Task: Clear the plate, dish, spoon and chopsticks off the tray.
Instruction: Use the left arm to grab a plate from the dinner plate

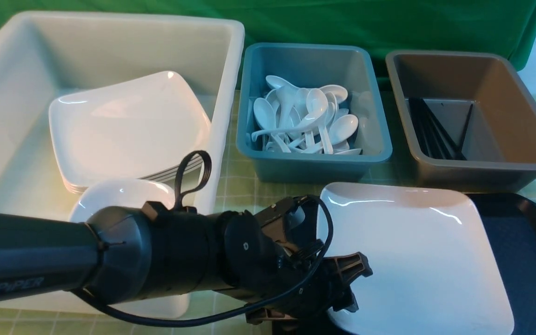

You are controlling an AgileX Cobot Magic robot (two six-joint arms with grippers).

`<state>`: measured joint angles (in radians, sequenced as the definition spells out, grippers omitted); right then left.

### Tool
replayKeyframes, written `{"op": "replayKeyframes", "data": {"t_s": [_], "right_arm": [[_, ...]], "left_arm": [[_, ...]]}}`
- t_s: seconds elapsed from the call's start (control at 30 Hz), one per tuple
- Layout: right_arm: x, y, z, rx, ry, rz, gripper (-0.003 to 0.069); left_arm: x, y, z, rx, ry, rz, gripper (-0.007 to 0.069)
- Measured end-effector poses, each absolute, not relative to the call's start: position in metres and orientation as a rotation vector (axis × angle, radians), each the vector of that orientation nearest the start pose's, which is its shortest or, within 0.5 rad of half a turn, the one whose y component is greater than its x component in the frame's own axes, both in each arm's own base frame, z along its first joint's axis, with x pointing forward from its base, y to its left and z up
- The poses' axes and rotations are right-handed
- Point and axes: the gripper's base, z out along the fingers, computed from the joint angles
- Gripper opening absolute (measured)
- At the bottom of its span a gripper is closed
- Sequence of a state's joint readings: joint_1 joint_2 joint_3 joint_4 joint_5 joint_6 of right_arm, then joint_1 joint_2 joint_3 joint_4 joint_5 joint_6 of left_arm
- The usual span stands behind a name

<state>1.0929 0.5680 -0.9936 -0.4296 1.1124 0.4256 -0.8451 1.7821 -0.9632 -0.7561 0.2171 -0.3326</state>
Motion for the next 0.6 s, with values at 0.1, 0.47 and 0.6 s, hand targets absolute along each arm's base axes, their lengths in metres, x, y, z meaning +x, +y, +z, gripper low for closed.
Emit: {"op": "replayKeyframes", "data": {"t_s": [0.1, 0.47, 0.6], "right_arm": [[0.059, 0.039, 0.405, -0.678, 1.999, 0.389, 0.0111], [0.059, 0.039, 0.405, -0.677, 1.999, 0.39, 0.0119], [0.059, 0.039, 0.405, -0.677, 1.999, 0.39, 0.0123]], "left_arm": [[0.227, -0.275, 0.164, -0.247, 2.72, -0.888, 0.0314], [0.234, -0.278, 0.151, -0.193, 2.69, -0.841, 0.0314], [0.236, -0.278, 0.151, -0.177, 2.669, -0.834, 0.0314]]}}
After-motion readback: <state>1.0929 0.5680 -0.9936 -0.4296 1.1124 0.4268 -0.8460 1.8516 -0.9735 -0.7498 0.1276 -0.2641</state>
